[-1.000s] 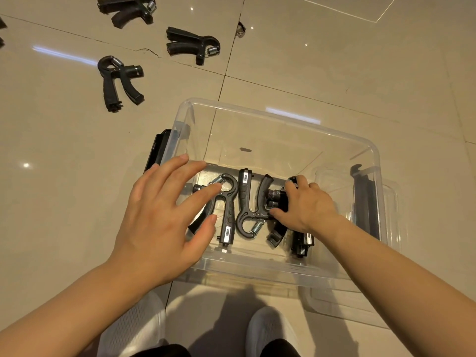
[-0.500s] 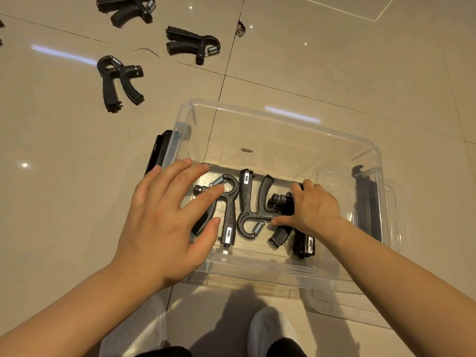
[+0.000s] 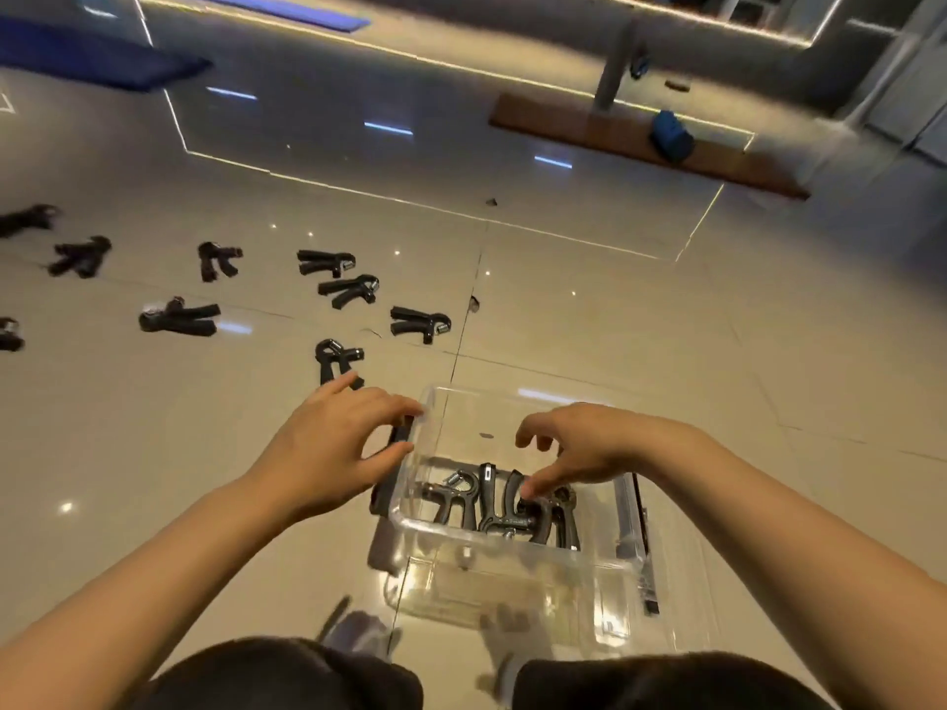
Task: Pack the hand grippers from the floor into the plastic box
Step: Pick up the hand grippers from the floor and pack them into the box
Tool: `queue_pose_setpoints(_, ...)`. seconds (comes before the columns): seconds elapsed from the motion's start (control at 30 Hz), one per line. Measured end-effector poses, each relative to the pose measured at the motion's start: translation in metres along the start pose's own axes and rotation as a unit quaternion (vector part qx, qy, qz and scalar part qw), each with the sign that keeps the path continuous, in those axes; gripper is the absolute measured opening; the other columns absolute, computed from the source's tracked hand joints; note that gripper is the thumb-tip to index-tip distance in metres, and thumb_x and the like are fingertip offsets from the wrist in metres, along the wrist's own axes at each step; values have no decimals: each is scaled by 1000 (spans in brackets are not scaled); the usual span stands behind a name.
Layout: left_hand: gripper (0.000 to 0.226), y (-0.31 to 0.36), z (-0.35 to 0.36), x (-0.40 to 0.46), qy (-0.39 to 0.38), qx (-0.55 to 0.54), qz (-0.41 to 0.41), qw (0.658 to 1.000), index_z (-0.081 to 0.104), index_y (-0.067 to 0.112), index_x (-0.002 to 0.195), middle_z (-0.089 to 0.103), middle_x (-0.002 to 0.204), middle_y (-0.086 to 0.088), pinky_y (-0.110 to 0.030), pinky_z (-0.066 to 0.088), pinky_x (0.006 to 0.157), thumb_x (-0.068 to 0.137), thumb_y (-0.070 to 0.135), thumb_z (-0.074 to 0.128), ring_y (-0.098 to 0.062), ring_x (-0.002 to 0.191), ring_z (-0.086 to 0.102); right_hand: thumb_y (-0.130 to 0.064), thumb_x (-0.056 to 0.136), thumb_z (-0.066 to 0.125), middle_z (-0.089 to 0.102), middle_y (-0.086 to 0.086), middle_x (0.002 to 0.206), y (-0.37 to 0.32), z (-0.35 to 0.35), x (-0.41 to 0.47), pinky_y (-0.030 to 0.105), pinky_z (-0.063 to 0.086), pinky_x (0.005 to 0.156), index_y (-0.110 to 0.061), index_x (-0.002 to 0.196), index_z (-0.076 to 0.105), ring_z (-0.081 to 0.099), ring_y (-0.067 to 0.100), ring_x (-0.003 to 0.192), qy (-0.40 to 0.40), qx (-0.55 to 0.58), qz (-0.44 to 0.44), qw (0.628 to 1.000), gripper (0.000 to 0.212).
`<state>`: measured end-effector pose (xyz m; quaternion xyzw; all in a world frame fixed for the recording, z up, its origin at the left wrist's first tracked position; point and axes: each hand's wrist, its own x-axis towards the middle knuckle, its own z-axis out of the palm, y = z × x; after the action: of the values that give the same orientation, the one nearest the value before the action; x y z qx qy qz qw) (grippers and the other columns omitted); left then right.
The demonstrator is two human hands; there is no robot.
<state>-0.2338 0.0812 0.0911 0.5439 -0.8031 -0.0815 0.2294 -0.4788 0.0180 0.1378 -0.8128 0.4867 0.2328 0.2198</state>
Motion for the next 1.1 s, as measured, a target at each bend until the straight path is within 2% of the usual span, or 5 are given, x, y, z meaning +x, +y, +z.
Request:
queue_pose_setpoints(0.1,33,26,-68,-30,15,-10,-57,998,58,31,119,61,106,15,-21,45,90,86,37,61,0,95,54,-47,84,62,51,1,132,-53,-29,-51,30,40,93,-24,134,43,49,18,114,54,31,-34,997,58)
queue_pose_setpoints(0.2,26,57,-112,-70,127,-30,-69,989,63,25,109,57,104,14,-9,37,77,84,28,66,-2,91,54,-40,87,61,53,2,131,-104,-41,-94,32,43,96,-22,132,46,52,18,114,107,82,-72,988,50)
queue_pose_setpoints(0.4,16,82,-129,-133,138,-43,-136,980,64,27,97,62,92,13,-24,53,73,82,22,69,-2,79,59,-33,94,52,57,2,128,-158,-23,-127,37,47,96,-23,124,53,54,19,112,215,120,-90,965,32)
queue_pose_setpoints(0.83,32,38,-150,-130,-13,108,-242,964,54,36,116,54,103,20,-27,50,82,87,50,54,0,94,53,-26,90,60,53,5,132,-173,-48,-46,32,42,93,-19,134,46,51,22,116,145,141,-121,972,46)
queue_pose_setpoints(1.1,36,-23,-180,-149,73,89,-341,933,54,39,116,59,108,17,-32,51,83,83,54,55,-1,97,54,-25,87,66,54,5,129,-261,-68,36,31,45,86,-19,132,48,53,21,111,92,112,-193,970,49)
